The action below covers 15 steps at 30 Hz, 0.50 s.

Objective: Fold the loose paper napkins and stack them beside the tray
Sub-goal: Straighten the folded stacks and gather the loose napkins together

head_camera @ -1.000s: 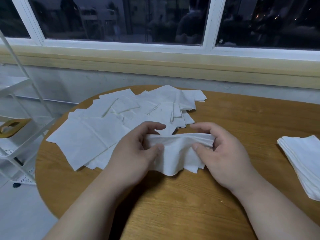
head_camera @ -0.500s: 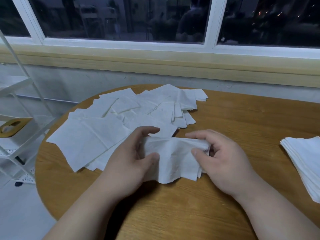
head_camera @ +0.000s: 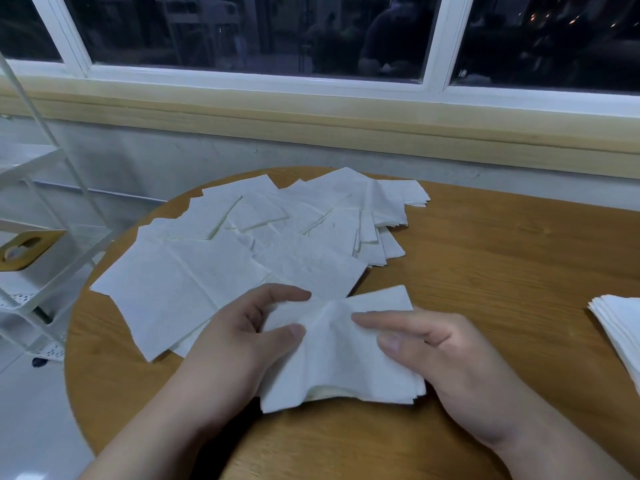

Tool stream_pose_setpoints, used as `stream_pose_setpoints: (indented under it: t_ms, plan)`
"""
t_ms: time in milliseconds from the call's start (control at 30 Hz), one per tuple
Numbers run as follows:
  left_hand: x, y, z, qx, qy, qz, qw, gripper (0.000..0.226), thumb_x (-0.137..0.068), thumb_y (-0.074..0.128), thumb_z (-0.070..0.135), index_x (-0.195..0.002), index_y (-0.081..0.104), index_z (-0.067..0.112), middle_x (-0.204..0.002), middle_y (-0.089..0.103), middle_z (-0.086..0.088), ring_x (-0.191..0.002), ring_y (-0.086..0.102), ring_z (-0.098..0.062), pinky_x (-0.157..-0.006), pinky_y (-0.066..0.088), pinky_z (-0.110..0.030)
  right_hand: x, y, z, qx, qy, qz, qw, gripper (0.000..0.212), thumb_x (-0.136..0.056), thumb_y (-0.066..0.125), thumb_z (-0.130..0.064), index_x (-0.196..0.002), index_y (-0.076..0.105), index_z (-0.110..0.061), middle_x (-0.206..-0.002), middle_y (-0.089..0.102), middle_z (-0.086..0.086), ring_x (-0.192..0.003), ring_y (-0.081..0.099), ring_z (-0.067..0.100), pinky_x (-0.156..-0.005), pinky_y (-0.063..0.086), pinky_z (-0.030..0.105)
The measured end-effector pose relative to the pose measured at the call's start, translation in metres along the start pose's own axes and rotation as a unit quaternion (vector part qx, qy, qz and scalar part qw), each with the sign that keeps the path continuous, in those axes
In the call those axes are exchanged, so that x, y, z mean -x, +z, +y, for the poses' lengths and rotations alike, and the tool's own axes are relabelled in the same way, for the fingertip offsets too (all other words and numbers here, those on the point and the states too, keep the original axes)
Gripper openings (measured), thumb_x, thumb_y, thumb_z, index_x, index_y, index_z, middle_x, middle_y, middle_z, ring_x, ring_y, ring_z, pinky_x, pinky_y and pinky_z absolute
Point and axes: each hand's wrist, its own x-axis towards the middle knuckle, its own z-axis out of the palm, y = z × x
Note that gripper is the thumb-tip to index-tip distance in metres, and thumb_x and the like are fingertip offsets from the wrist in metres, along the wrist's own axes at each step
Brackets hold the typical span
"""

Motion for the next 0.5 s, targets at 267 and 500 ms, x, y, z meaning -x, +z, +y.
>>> stream_pose_setpoints:
  t_ms: [267, 500]
  plan:
    - [-0.012, 0.000, -0.001, -0.115, 0.067, 0.086, 0.987, 0.021, -0.081, 0.070, 0.034, -0.100, 0.070, 0.043, -0.093, 0.070, 0.018, -0.072, 0.066, -0.012, -0.072, 0.053, -0.037, -0.005, -0.007, -0.003, -0.053, 0.016, 0.118, 0.991, 0.017, -0.078, 0.076, -0.037, -0.093, 0.082, -0.032, -0.098, 0.078, -0.010, -0.099, 0.071, 0.002, -0.082, 0.050, 0.011]
    - [-0.033, 0.019, 0.008, -0.376, 0.143, 0.095, 0.910, 0.024, -0.091, 0.057, 0.041, -0.114, 0.060, 0.045, -0.109, 0.053, 0.026, -0.107, 0.048, 0.003, -0.085, 0.038, -0.017, -0.005, -0.022, 0.002, 0.019, -0.025, 0.389, 0.921, 0.021, -0.093, 0.065, -0.024, -0.104, 0.076, -0.039, -0.106, 0.072, -0.023, -0.101, 0.065, -0.003, -0.088, 0.052, 0.028]
